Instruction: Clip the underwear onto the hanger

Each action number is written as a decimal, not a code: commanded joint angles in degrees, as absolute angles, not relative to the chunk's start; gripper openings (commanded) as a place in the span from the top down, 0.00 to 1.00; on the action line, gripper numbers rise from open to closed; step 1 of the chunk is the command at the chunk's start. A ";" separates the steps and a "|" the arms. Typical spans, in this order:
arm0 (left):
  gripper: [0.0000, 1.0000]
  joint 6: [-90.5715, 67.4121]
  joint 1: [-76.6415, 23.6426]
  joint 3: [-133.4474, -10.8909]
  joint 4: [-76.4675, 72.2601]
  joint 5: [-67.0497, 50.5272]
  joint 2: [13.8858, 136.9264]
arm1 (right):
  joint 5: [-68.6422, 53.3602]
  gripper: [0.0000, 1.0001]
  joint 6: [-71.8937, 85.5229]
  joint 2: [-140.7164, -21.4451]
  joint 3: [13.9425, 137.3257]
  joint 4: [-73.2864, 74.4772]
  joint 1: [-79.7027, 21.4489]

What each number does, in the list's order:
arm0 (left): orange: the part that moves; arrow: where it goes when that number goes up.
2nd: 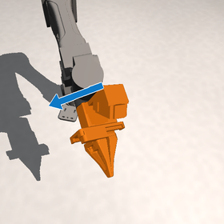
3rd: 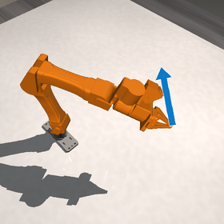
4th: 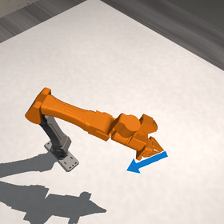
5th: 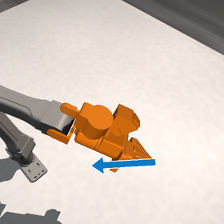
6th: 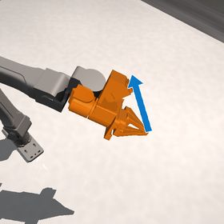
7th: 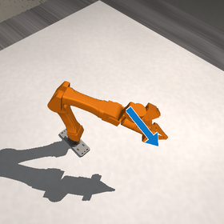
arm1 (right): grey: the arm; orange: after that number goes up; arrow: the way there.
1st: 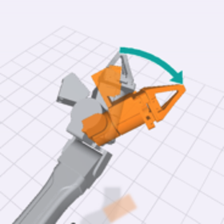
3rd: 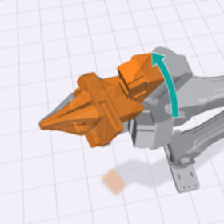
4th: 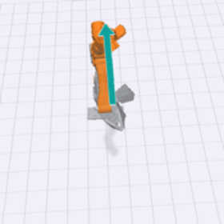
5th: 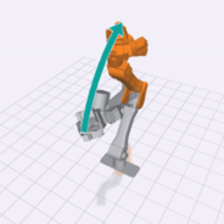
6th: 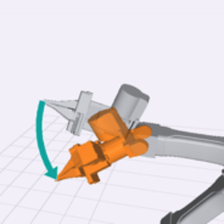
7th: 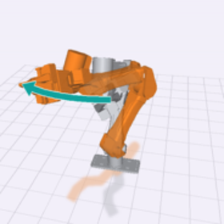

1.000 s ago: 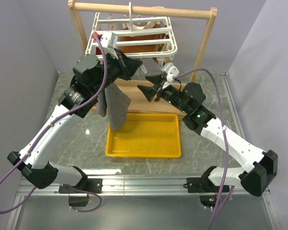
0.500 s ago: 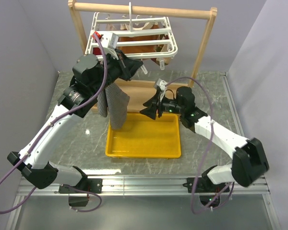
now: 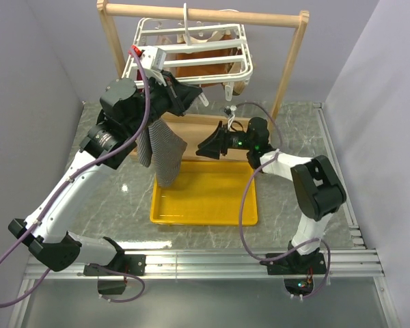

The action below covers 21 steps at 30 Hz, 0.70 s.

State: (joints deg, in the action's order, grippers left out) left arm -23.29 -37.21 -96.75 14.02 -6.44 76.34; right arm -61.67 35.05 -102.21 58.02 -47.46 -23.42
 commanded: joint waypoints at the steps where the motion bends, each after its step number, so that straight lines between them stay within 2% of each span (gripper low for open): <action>1: 1.00 -23.20 -37.09 -97.03 11.95 -7.74 74.62 | -68.47 0.27 47.34 -105.28 61.43 -69.46 -22.94; 7: 1.00 -23.38 -36.65 -97.47 12.57 -8.09 74.36 | -65.31 0.23 57.56 -113.90 63.19 -84.19 -22.85; 21: 1.00 -23.73 -35.60 -97.29 13.01 -9.58 74.09 | -56.26 0.23 63.37 -124.18 68.73 -91.49 -23.99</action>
